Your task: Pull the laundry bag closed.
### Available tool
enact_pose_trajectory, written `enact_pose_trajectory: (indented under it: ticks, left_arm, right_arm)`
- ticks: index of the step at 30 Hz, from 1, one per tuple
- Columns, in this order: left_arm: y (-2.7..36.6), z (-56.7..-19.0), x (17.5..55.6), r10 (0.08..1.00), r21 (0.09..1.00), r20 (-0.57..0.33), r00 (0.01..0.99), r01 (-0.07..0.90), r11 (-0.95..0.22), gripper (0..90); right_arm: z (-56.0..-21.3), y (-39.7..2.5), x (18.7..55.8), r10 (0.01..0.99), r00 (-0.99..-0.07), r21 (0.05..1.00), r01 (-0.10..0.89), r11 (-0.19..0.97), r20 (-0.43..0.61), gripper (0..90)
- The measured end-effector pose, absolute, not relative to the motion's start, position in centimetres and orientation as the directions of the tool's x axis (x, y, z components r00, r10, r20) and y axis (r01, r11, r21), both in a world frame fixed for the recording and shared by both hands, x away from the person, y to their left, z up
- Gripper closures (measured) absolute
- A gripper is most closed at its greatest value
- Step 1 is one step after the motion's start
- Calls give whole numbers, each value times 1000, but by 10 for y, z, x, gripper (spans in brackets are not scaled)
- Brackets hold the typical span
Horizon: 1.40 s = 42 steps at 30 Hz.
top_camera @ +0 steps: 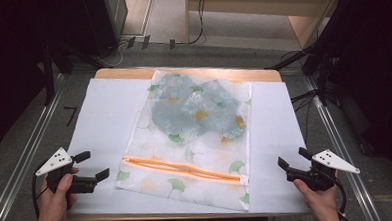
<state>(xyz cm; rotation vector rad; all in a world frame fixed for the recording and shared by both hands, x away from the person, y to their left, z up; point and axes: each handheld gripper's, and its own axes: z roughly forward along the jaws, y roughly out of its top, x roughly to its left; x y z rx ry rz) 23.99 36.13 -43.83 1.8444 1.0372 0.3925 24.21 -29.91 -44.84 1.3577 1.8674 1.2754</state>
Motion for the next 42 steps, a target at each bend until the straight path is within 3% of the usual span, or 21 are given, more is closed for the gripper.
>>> enact_pose_trajectory:
  ticks: [7,9,18,21,31,36,39,42]
  left_arm:
    - [351,-439,240,785,844,-158,599,495,-208,4]
    - [347,-441,240,790,840,-153,594,500,-213,68]
    - [324,-449,246,770,799,-180,612,547,-248,79]
    - [318,-453,248,775,778,-179,606,570,-266,126]
    - [299,-463,252,759,695,-189,623,631,-345,141]
    - [290,-463,247,778,684,-143,611,630,-369,151]
    - [287,-462,245,821,682,-84,565,633,-366,268]
    - [292,-460,245,850,684,-70,522,645,-340,541]
  right_arm:
    - [-447,-296,241,916,-378,890,453,59,132,153]
    - [-447,-291,242,915,-379,886,460,59,135,170]
    - [-449,-255,245,892,-422,885,462,58,162,255]
    - [-451,-246,246,886,-438,878,471,82,153,270]
    - [-472,-214,255,883,-439,807,576,133,167,352]
    - [-477,-207,258,889,-425,775,615,144,172,409]
    - [-479,-203,260,869,-454,754,637,162,197,448]
    - [-480,-197,260,864,-472,744,638,199,173,527]
